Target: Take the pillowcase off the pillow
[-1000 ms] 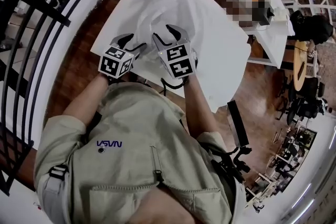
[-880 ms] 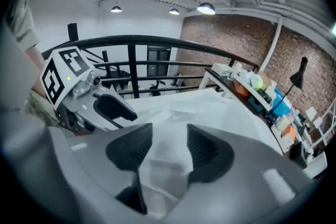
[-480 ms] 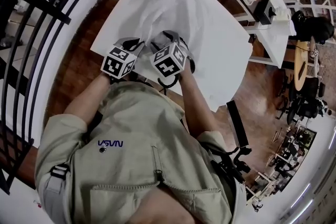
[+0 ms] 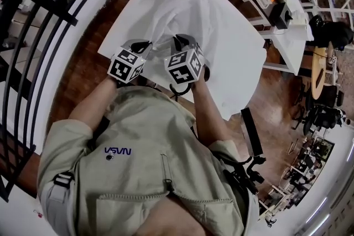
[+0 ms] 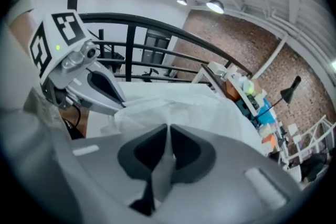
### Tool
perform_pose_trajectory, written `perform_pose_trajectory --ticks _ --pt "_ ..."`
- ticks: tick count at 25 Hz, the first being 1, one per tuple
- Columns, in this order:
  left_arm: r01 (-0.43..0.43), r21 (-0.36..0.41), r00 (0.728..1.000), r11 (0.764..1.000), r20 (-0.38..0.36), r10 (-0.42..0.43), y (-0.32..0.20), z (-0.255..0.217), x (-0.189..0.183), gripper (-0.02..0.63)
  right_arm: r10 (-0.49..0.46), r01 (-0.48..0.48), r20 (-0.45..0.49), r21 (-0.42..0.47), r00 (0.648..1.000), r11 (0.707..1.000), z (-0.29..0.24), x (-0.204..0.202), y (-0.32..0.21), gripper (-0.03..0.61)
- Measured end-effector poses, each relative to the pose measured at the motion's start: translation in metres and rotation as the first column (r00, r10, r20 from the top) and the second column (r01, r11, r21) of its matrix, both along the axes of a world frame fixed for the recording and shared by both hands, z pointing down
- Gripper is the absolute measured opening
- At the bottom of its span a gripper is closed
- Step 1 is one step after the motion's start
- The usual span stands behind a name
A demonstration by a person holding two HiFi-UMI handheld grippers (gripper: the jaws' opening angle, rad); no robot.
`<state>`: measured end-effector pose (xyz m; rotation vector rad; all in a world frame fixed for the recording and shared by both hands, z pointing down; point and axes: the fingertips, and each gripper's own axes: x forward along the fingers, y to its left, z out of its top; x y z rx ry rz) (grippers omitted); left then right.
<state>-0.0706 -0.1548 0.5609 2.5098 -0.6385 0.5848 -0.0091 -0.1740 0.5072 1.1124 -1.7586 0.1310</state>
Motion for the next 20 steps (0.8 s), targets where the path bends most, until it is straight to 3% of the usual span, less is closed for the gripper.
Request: perform_pose_trajectory --ticks 10,20 --pt "-0.022 0.050 1.000 0.999 0.010 0.022 -0.007 -0.009 0.008 0.008 0.122 -0.143 0.181 0.112 0.976 0.983 -0.055 0.025 -0.008 0.015" --pt "0.010 0.047 0.999 0.999 0.047 -0.013 -0.023 0.002 0.001 0.008 0.218 -0.320 0.378 0.232 0.900 0.918 -0.115 0.074 -0.013 0.012"
